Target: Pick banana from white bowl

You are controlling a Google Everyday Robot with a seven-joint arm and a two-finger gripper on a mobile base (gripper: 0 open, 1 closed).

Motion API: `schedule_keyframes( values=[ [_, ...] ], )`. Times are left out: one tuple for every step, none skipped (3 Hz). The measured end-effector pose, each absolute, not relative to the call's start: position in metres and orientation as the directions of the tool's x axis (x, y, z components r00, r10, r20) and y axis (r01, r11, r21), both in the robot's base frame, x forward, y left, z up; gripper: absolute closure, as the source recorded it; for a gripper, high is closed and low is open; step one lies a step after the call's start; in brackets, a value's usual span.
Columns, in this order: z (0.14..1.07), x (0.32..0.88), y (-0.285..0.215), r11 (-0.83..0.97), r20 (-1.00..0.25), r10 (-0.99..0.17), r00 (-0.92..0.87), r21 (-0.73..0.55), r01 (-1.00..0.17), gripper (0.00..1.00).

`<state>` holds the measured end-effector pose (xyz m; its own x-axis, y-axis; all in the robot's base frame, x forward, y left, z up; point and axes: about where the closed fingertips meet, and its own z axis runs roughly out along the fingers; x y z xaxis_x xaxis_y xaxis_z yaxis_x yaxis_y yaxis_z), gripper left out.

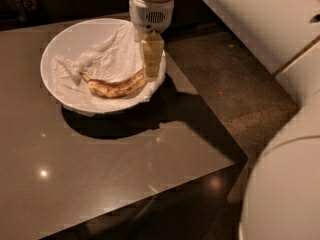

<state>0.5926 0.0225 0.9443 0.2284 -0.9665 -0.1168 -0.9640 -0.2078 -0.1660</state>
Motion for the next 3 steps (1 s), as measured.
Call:
schedule_keyframes(
  values=[
    [0.932, 0.605, 0.040, -0.241, -0.109, -0.960, 0.258, -0.149, -0.959, 0.24],
    [0.918, 0.611, 0.057, -0.275, -0.104, -0.952, 0.288, -0.124, -0.953, 0.25],
    [0.899, 0.609, 0.068, -0.283, -0.121, -0.949, 0.290, -0.073, -0.956, 0.25]
  ],
)
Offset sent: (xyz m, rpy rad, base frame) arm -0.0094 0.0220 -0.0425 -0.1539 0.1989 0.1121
